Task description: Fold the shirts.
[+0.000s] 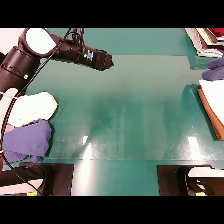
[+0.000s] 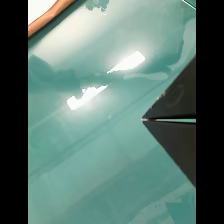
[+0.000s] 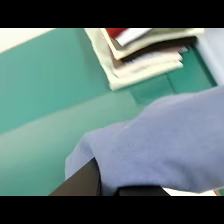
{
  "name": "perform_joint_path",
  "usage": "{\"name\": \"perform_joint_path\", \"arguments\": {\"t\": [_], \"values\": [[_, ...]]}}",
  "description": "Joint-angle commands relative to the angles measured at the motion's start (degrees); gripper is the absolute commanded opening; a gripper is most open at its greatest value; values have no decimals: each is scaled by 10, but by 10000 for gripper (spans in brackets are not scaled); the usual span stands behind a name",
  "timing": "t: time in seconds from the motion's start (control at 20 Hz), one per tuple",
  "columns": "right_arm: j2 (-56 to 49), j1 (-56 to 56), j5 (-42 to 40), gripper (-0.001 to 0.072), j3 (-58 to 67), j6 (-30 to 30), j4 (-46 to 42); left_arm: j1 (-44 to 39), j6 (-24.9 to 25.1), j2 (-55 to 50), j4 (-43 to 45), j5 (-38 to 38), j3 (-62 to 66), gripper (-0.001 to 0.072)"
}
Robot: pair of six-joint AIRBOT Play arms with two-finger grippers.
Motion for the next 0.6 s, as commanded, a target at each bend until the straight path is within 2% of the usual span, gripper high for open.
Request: {"name": "perform_joint_path", "arguments": {"t": [0.0,0.25,0.4,0.45,0.55], "values": [[48,-52,45,18,-67,-15,-2,0,1,0,0,-2,0,26],[117,-157,105,19,-206,-45,-6,0,2,0,1,-2,0,26],[146,-196,139,24,-284,-44,-99,0,2,0,1,-2,0,26],[156,-206,144,59,-311,-44,-136,0,2,0,1,-2,0,26],[177,-226,141,297,-358,-44,-190,0,2,0,1,-4,0,26]]}}
